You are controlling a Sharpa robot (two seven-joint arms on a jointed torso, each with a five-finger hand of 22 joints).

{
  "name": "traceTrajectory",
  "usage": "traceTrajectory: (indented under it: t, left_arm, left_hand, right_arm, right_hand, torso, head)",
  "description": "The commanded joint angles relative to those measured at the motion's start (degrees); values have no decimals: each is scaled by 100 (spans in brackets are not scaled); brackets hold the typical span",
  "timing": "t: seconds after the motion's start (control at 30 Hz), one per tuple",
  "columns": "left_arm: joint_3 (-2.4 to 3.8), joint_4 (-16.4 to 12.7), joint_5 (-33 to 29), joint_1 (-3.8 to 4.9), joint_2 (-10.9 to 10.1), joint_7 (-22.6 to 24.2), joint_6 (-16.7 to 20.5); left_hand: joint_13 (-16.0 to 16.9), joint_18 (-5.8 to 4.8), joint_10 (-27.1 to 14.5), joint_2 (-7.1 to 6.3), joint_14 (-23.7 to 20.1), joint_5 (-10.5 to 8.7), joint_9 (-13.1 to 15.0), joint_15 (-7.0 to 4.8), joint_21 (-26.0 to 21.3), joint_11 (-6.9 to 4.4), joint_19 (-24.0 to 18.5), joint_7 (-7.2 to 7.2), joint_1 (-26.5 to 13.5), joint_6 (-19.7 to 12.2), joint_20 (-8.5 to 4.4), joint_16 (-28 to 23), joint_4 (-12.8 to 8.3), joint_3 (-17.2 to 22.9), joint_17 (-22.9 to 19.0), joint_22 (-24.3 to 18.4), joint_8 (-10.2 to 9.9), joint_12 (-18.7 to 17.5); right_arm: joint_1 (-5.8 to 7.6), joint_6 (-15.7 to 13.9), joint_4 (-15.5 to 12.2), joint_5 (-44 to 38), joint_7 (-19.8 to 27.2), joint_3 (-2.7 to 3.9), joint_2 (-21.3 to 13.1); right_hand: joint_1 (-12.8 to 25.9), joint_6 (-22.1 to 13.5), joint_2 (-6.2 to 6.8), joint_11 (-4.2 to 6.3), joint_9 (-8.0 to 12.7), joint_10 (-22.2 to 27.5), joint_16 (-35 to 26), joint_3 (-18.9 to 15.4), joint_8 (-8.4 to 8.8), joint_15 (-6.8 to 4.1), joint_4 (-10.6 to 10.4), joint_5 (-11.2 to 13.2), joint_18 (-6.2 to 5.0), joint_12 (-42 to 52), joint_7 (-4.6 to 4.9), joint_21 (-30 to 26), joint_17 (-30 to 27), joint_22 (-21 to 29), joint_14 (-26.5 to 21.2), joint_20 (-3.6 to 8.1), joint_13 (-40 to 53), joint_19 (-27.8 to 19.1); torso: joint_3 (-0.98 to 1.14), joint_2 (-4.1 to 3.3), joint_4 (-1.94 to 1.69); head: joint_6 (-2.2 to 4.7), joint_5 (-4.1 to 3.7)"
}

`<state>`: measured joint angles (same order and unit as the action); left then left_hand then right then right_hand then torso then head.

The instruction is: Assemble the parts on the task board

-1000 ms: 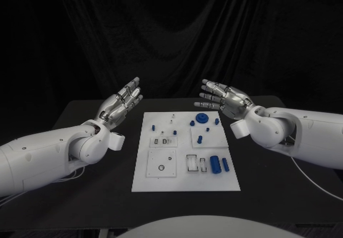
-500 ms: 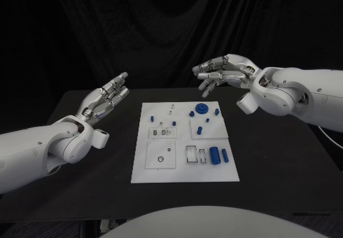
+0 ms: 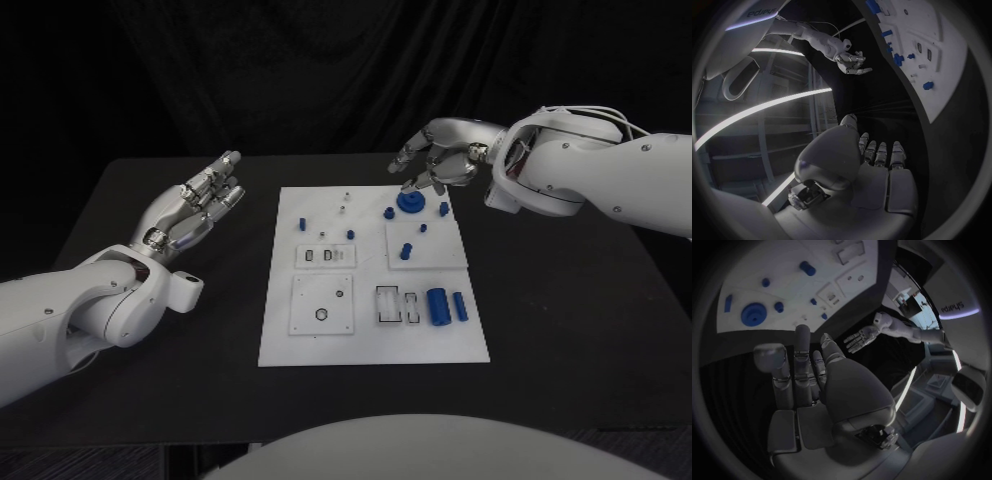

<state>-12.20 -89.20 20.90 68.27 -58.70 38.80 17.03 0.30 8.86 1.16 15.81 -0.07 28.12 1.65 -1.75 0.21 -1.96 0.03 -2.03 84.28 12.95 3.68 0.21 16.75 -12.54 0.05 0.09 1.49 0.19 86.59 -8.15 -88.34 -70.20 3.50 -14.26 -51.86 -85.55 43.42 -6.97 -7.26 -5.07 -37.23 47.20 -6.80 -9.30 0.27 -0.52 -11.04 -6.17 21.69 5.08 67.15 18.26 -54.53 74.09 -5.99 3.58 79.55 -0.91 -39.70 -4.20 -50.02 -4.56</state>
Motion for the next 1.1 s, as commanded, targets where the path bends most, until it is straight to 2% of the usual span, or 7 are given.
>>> traceTrajectory:
  t: [0.03,0.07,0.27,0.37,0.63,0.83,1.1]
  left_arm:
    - [5,-70,383,14,-63,1284,199]
    - [5,-101,466,15,-95,1286,226]
    - [5,-289,732,20,-283,1267,314]
    - [4,-321,779,23,-320,1263,322]
    - [6,-483,820,35,-448,1271,374]
    - [12,-631,826,43,-544,1297,418]
    - [18,-728,827,58,-576,1284,377]
  left_hand:
    - [8,108,43,-19,7,80,8,-80,-21,-18,-3,-9,66,61,-22,-21,0,-38,-5,-9,25,18]
    - [9,109,47,-23,7,87,9,-81,-21,-20,-3,-12,71,68,-23,-21,0,-41,-5,-9,26,19]
    - [12,108,64,-69,7,129,8,-57,-21,24,-3,-41,191,96,-8,-21,-5,-39,-5,-9,21,21]
    - [11,101,62,-133,7,416,5,-39,-21,36,-3,-32,402,91,6,-21,-37,21,-5,-9,17,20]
    - [12,104,66,-252,7,665,9,-48,-21,21,-3,-15,737,122,3,-21,-70,184,-5,-9,21,21]
    - [13,107,71,-318,7,715,12,-61,-21,3,-3,-3,794,148,-4,-21,-68,204,-5,-9,25,22]
    - [12,110,68,-353,7,739,11,-68,-21,0,-3,-3,815,149,-9,-21,-67,207,-5,-9,25,21]
  right_arm:
    - [20,-357,-133,-2082,-708,8,-66]
    - [23,-375,-175,-2263,-762,8,-87]
    - [52,-603,-415,-3122,-951,8,-192]
    - [59,-590,-496,-3320,-1019,9,-228]
    - [67,-525,-662,-3499,-1102,9,-313]
    - [85,-459,-832,-3522,-1163,9,-430]
    - [92,-327,-999,-3529,-1211,9,-599]
  right_hand:
    - [45,78,98,10,-8,-224,132,122,72,-18,-6,9,105,-218,-28,533,133,-689,92,3,-3,72]
    - [98,116,147,50,-10,-433,258,179,106,-52,-26,34,144,-315,-129,776,243,-1020,216,26,3,121]
    - [165,260,317,100,-18,-986,1247,409,206,-83,-36,38,167,-709,-162,1041,1749,-1369,550,40,14,63]
    - [164,290,368,147,-21,-1078,1372,459,225,-118,-30,59,181,-790,-205,1114,1947,-1481,577,67,18,86]
    - [160,338,450,161,-28,-1234,1453,548,256,-134,-31,24,199,-901,-227,1198,2093,-1615,583,87,29,105]
    - [230,361,519,154,-32,-1361,1512,599,284,-129,-74,-119,212,-968,-237,1254,2209,-1712,613,84,33,129]
    - [434,385,639,167,-42,-1490,1563,645,322,-136,-248,-82,225,-1065,-267,1308,2338,-1815,653,82,42,154]
  torso:
    - [-63,-233,-155]
    - [-74,-287,-183]
    - [-129,-435,-273]
    - [-154,-516,-339]
    - [-157,-731,-336]
    - [-159,-841,-364]
    - [-166,-939,-386]
  head:
    - [2,-129]
    - [2,-158]
    - [2,-254]
    - [2,-349]
    - [8,-405]
    - [244,-392]
    - [318,-390]
